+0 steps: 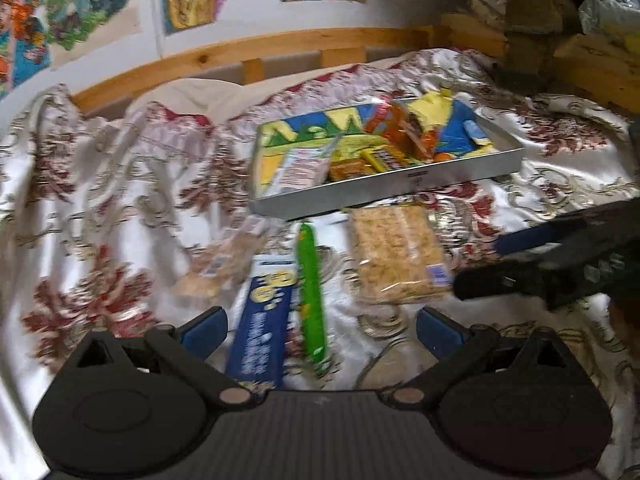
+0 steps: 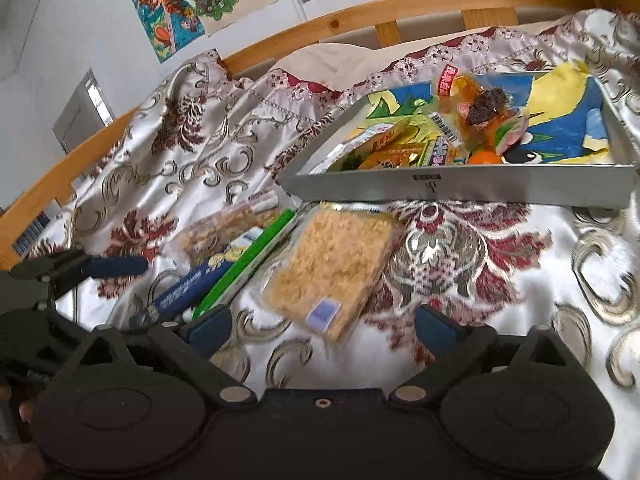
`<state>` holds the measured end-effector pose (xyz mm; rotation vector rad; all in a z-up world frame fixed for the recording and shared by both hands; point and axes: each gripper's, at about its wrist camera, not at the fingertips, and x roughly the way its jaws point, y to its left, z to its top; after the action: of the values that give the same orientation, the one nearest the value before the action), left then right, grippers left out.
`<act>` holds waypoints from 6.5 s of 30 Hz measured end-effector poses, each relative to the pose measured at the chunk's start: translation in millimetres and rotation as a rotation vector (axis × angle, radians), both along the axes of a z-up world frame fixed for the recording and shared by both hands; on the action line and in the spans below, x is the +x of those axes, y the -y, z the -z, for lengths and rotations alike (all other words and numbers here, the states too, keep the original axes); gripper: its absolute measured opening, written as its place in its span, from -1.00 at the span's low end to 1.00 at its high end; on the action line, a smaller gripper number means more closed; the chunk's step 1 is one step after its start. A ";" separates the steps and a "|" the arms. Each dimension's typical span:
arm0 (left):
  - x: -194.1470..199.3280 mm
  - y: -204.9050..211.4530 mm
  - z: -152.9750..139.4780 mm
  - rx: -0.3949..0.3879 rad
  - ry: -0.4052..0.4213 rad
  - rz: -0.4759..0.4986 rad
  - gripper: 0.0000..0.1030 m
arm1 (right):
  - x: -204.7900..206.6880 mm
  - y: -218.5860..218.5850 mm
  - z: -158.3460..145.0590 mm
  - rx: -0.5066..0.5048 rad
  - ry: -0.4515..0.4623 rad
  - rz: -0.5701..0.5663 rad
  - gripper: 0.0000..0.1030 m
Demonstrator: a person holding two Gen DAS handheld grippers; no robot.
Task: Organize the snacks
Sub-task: 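Grasp the green stick with the left tool while the right tool grasps the rice cracker bag, then carry the green stick and rice cracker bag over the tray and open both tools, then lift both tools up away from the tray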
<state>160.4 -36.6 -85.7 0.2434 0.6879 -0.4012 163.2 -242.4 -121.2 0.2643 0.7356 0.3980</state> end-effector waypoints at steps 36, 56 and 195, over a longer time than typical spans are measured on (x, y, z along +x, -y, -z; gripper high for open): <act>71.0 13.2 27.6 -0.007 -0.262 -0.135 -0.40 | 58.6 23.6 33.5 0.396 -0.166 0.007 -0.42; 59.9 16.2 25.6 0.016 -0.221 -0.185 -0.64 | 39.2 -7.2 1.5 0.151 0.033 -0.054 -0.63; -59.7 28.2 -48.3 0.017 0.170 -0.253 0.99 | -122.1 50.1 -80.2 -0.190 0.393 0.482 0.99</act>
<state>100.8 -64.8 -37.3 0.2012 0.5472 -0.1305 41.1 -292.5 -41.1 0.1690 0.3027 -0.0814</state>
